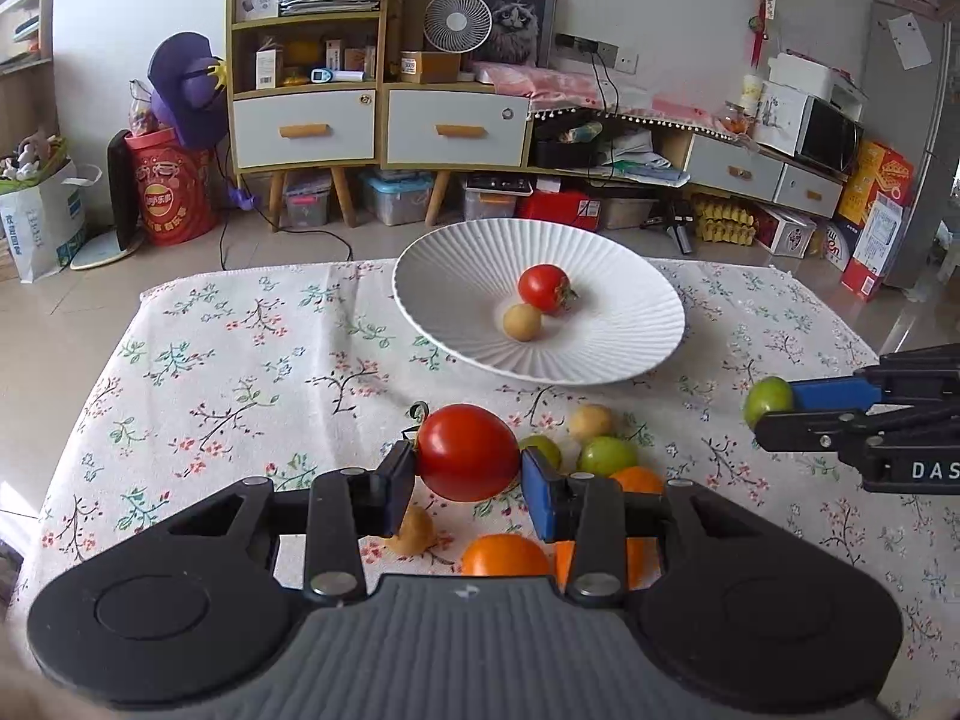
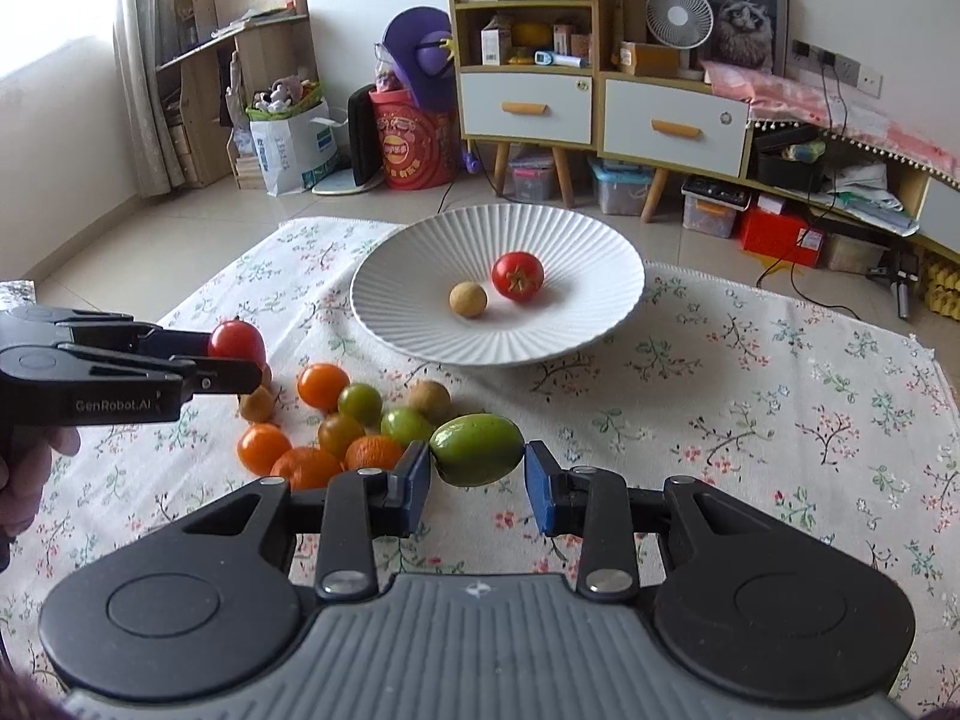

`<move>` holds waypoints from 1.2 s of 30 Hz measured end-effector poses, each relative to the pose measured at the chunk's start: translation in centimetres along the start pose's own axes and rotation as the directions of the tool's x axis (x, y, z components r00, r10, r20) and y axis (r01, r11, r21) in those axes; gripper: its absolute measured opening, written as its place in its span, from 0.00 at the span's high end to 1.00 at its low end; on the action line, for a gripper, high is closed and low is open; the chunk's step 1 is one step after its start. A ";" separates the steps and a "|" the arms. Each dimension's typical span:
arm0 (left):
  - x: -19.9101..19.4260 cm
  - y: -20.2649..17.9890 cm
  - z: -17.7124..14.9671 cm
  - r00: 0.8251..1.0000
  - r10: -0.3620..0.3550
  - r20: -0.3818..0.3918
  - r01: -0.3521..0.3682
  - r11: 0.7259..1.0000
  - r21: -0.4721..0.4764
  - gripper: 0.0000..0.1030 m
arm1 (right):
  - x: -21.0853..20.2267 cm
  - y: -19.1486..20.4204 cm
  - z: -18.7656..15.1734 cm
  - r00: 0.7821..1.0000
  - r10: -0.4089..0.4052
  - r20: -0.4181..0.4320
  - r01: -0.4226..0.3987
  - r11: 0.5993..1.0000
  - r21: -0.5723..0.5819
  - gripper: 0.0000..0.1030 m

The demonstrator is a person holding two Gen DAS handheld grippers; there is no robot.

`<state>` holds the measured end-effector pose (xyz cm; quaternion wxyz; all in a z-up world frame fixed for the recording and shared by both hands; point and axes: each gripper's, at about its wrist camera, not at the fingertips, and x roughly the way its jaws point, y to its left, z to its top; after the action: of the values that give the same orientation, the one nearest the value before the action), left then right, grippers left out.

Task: Organize fruits
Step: 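Carry the red tomato and green lime over the white bowl with both tools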

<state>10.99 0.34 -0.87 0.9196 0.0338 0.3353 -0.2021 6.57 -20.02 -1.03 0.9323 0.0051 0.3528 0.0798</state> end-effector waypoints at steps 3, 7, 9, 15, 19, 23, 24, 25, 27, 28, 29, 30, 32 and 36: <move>0.3 -0.6 0.5 1.000 -0.017 0.017 0.017 1.000 0.003 0.66 | 0.7 -0.2 0.8 1.000 -0.008 0.011 0.007 1.000 0.026 0.70; 1.5 -1.3 1.2 1.000 -0.025 0.019 0.025 1.000 0.004 0.66 | 1.8 -0.7 1.6 1.000 -0.023 0.008 0.022 0.997 0.072 0.70; 2.2 -1.6 1.4 1.000 -0.028 0.012 0.028 1.000 0.000 0.66 | 2.2 -1.1 2.1 0.999 -0.036 0.007 0.035 0.995 0.098 0.70; 3.9 -2.7 2.3 1.000 -0.029 0.009 0.029 0.999 -0.018 0.66 | 3.6 -2.3 3.4 0.998 -0.056 0.008 0.054 0.985 0.165 0.70; 5.0 -3.3 3.0 0.999 -0.036 0.007 0.036 0.998 -0.047 0.66 | 4.6 -2.6 3.9 0.999 -0.051 -0.008 0.052 0.979 0.195 0.70; 6.3 -3.6 3.3 0.999 -0.034 -0.008 0.034 0.998 -0.061 0.66 | 5.3 -2.9 4.4 0.999 -0.045 -0.009 0.046 0.979 0.199 0.70; 6.6 -3.7 3.3 0.999 -0.032 -0.010 0.031 0.997 -0.064 0.66 | 5.5 -3.0 4.5 0.999 -0.045 -0.007 0.046 0.979 0.199 0.70; 6.8 -3.7 3.4 0.999 -0.031 -0.014 0.030 0.997 -0.071 0.66 | 5.7 -3.1 4.6 0.999 -0.045 -0.005 0.045 0.979 0.200 0.70; 7.4 -3.9 3.5 0.999 -0.030 -0.022 0.028 0.996 -0.086 0.66 | 6.2 -3.6 4.7 0.999 -0.046 -0.006 0.046 0.977 0.208 0.70; 7.6 -4.0 3.5 0.999 -0.031 -0.025 0.029 0.996 -0.089 0.66 | 6.4 -3.8 4.7 0.999 -0.046 -0.010 0.047 0.976 0.214 0.70; 7.7 -4.0 3.5 0.999 -0.032 -0.025 0.029 0.996 -0.088 0.66 | 6.7 -4.0 4.6 0.999 -0.045 -0.016 0.047 0.975 0.219 0.70; 7.9 -4.2 3.6 0.999 -0.032 -0.025 0.029 0.996 -0.085 0.66 | 6.9 -4.2 4.5 0.999 -0.045 -0.021 0.049 0.974 0.221 0.70; 8.2 -4.4 3.8 0.999 -0.030 -0.024 0.028 0.997 -0.079 0.66 | 7.4 -4.6 4.4 0.998 -0.047 -0.033 0.054 0.973 0.223 0.70; 8.7 -4.3 3.8 0.999 -0.031 -0.020 0.029 0.996 -0.088 0.66 | 7.5 -4.6 4.5 0.999 -0.032 -0.026 0.037 0.974 0.222 0.70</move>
<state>17.60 -7.43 -3.05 0.9134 -0.0097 0.3541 -0.2005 15.80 -23.20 -2.88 0.9231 0.1026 0.3698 0.0236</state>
